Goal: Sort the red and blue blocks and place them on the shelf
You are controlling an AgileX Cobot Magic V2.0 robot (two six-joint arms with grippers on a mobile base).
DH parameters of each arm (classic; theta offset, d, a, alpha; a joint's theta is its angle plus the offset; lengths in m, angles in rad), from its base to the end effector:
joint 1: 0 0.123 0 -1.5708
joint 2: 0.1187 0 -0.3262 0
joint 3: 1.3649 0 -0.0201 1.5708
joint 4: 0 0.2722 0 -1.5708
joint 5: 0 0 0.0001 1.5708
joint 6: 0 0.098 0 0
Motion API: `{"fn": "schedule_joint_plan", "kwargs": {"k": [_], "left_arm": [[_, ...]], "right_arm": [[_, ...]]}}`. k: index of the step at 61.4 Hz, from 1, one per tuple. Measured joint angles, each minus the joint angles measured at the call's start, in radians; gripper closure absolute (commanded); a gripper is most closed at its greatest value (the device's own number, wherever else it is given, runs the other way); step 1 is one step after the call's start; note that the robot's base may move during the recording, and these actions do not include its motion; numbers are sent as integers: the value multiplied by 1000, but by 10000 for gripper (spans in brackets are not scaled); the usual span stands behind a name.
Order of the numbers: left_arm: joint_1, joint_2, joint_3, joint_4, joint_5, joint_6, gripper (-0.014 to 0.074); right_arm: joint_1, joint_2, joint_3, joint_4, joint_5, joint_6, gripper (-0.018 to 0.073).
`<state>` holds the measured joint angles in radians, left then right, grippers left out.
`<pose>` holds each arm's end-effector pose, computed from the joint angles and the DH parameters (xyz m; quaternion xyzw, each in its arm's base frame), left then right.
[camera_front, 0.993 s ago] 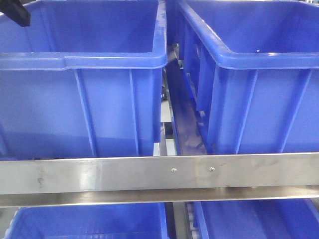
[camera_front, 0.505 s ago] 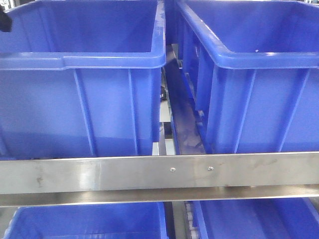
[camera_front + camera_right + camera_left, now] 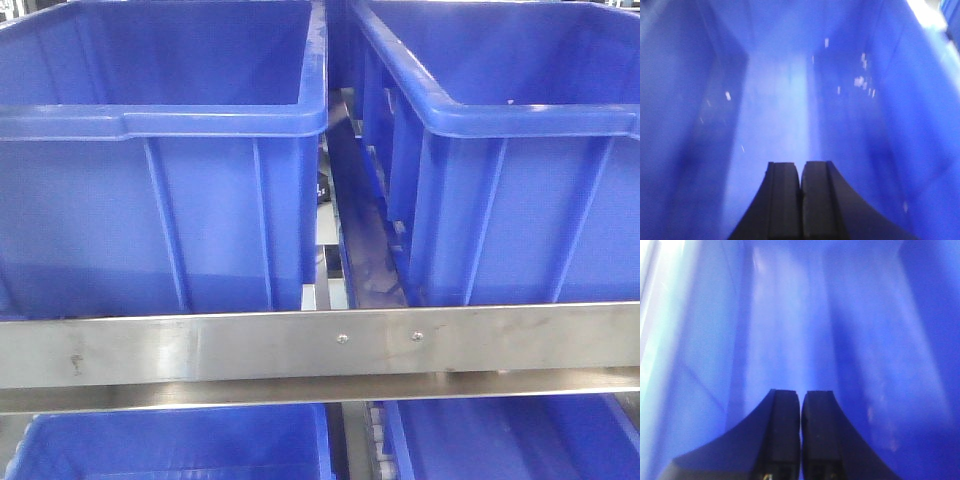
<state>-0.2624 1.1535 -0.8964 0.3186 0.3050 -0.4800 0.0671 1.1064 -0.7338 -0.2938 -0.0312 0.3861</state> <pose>0.2565 -0.0593 0.3651 0.0122 0.8491 -0.0752 0.5226 0.2505 0.0177 0.3477 0.0073 0.7914 0.0523 0.6090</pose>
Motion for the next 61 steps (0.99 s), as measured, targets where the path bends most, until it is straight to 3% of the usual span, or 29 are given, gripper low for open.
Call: {"fn": "schedule_joint_plan", "kwargs": {"k": [15,61], "left_arm": [[0,-126,111,15,4,0,461],[0,-581,443,40,39,0,461]], "right_arm": [[40,-96,31,0,64,0,505],[41,-535,340,0,120,0,505]]}}
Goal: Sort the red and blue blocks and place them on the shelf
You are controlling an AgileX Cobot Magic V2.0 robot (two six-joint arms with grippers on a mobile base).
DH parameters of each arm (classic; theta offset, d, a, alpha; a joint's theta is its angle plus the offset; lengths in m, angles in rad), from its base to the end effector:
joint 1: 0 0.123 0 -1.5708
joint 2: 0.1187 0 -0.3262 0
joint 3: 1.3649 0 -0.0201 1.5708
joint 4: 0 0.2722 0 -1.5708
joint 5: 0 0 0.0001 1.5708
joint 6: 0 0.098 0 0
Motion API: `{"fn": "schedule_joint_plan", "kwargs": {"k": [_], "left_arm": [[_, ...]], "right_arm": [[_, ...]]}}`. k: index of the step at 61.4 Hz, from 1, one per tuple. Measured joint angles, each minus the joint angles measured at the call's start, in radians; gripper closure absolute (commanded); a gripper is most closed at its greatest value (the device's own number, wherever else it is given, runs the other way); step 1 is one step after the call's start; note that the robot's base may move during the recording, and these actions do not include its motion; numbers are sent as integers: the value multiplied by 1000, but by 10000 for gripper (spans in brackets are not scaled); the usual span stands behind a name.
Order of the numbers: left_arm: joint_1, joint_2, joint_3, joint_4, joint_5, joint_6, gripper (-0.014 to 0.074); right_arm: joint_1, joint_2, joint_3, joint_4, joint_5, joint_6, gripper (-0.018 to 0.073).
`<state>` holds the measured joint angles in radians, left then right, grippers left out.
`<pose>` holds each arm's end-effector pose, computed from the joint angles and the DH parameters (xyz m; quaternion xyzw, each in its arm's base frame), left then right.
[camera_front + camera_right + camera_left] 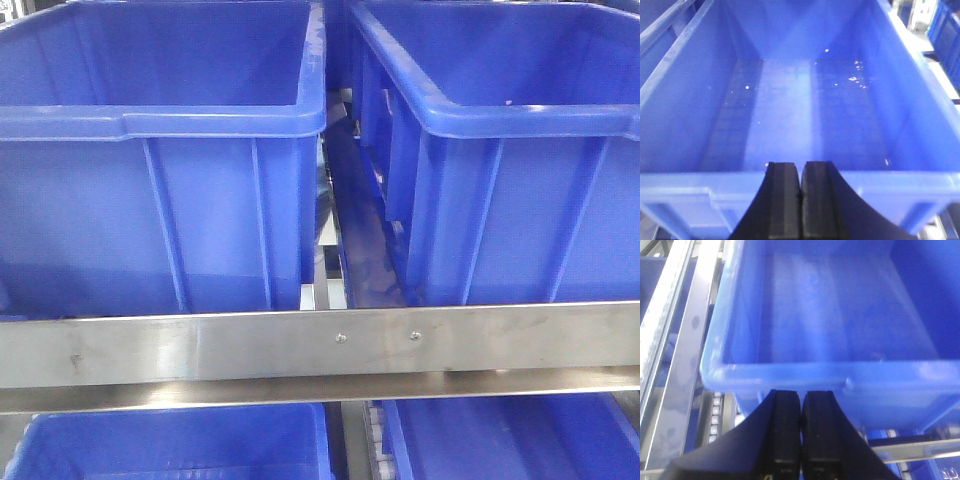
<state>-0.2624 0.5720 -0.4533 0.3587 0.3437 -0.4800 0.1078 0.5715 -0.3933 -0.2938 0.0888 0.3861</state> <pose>0.1116 -0.0179 0.3084 0.0161 0.8199 -0.0665 0.5684 0.1174 0.0101 0.3087 0.0027 0.7665 0.0547 0.6399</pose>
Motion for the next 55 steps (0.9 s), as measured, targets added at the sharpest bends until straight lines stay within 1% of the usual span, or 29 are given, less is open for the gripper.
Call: {"fn": "schedule_joint_plan", "kwargs": {"k": [12,55], "left_arm": [[0,-8,13,0,4,0,461],[0,-8,13,0,5,0,461]], "right_arm": [[0,-12,7,0,20,0,505],[0,-13,7,0,19,0,505]]}}
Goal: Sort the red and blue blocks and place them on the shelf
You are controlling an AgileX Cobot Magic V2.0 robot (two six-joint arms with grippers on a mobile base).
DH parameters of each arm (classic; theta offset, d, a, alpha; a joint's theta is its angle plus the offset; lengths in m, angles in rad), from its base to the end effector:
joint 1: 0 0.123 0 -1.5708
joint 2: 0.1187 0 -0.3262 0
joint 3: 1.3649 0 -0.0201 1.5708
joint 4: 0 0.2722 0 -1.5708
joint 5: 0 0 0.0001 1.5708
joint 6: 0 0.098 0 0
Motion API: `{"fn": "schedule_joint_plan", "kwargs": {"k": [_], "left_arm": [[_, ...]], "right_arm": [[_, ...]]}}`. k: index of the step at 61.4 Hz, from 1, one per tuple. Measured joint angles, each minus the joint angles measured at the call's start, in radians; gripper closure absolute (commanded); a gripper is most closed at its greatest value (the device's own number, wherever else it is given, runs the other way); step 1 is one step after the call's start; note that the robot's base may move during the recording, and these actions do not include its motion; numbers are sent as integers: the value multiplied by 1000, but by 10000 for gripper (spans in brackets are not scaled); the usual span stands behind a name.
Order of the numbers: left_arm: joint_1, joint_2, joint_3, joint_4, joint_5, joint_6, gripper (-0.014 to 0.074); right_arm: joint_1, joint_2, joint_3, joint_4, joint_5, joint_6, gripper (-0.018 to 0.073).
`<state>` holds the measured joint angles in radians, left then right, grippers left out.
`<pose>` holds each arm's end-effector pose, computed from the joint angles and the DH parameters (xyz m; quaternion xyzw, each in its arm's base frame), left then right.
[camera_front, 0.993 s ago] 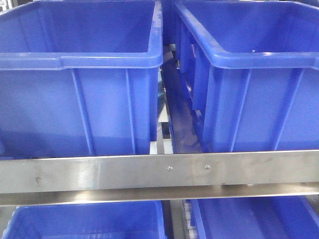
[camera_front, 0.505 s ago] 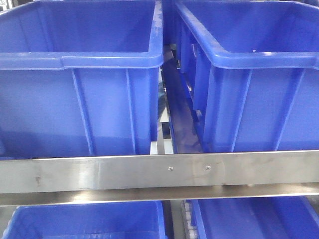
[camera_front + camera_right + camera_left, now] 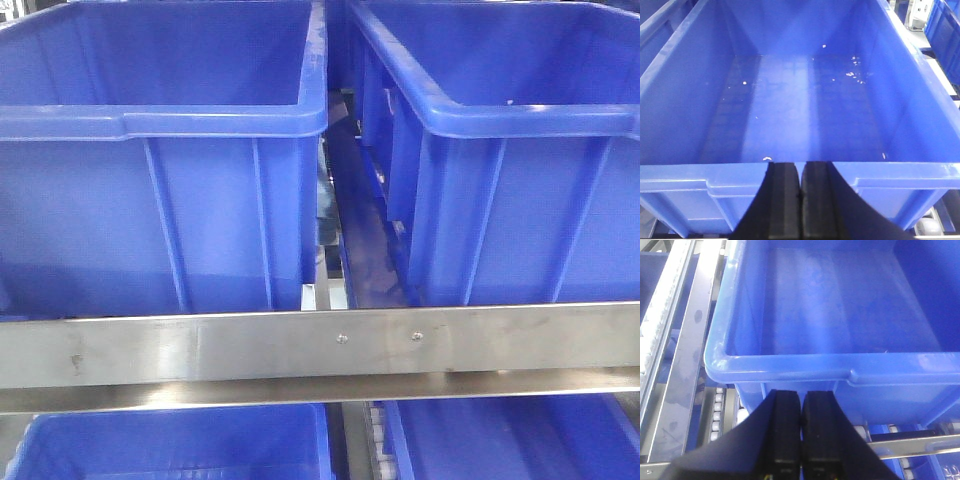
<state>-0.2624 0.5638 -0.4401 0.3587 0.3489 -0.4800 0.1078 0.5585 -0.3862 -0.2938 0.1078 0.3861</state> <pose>0.1098 -0.0173 0.3041 0.0157 0.8227 -0.0650 0.5645 0.1146 0.0093 0.3059 0.0046 0.7704 0.0522 0.6354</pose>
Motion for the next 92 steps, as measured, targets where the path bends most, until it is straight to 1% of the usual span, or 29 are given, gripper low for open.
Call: {"fn": "schedule_joint_plan", "kwargs": {"k": [29,40,48,64,71,92], "left_arm": [[0,0,0,0,1,0,461],[0,0,0,0,1,0,461],[0,0,0,0,1,0,461],[0,0,0,0,1,0,461],[0,0,0,0,1,0,461],[0,0,0,0,1,0,461]], "right_arm": [[0,-5,0,0,3,0,505],[0,-104,16,-1,50,0,505],[0,-218,88,-1,52,0,505],[-2,-449,298,1,74,0,505],[-2,-535,354,9,74,0,505],[-11,-569,415,33,58,0,505]]}}
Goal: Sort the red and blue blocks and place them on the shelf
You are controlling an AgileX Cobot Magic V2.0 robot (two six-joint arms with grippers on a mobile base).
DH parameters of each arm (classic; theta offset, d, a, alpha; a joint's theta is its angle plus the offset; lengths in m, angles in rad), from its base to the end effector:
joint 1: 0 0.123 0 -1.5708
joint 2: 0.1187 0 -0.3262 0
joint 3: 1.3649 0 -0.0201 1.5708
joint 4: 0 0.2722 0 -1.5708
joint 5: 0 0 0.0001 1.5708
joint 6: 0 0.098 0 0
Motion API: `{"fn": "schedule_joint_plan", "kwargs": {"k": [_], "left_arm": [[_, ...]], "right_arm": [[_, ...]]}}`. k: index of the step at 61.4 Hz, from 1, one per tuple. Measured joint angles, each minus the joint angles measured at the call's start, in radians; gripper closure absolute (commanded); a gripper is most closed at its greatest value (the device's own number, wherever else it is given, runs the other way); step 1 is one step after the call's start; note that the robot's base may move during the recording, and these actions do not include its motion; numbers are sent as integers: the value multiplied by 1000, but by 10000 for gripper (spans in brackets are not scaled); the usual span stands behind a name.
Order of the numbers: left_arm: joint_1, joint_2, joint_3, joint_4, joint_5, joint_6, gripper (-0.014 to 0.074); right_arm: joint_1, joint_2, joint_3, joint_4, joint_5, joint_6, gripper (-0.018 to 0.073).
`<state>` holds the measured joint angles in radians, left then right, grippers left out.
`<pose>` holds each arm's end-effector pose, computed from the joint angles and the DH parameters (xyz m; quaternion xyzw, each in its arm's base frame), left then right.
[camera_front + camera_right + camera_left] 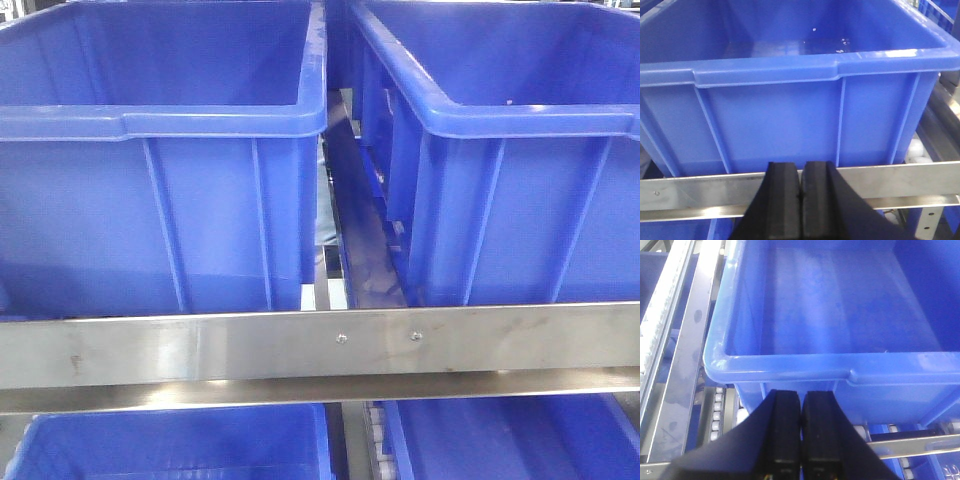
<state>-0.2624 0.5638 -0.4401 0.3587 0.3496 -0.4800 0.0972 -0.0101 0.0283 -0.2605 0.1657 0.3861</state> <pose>0.1097 -0.0172 0.3040 0.0157 0.8229 -0.0648 0.5643 0.0436 0.0000 0.1882 0.0261 0.7381 0.0605 0.6714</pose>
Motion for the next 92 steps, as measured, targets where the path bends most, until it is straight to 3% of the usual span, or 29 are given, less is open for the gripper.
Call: {"fn": "schedule_joint_plan", "kwargs": {"k": [30,36,46,53,92], "left_arm": [[0,0,0,0,0,0,461],[0,0,0,0,0,0,461],[0,0,0,0,0,0,461],[0,0,0,0,0,0,461],[0,0,0,0,0,0,461]], "right_arm": [[0,0,1,16,-15,-3,505],[0,0,1,69,-17,-58,505],[0,0,2,211,-17,-238,505],[0,0,2,239,-17,-279,505],[0,0,2,246,-17,-291,505]]}}
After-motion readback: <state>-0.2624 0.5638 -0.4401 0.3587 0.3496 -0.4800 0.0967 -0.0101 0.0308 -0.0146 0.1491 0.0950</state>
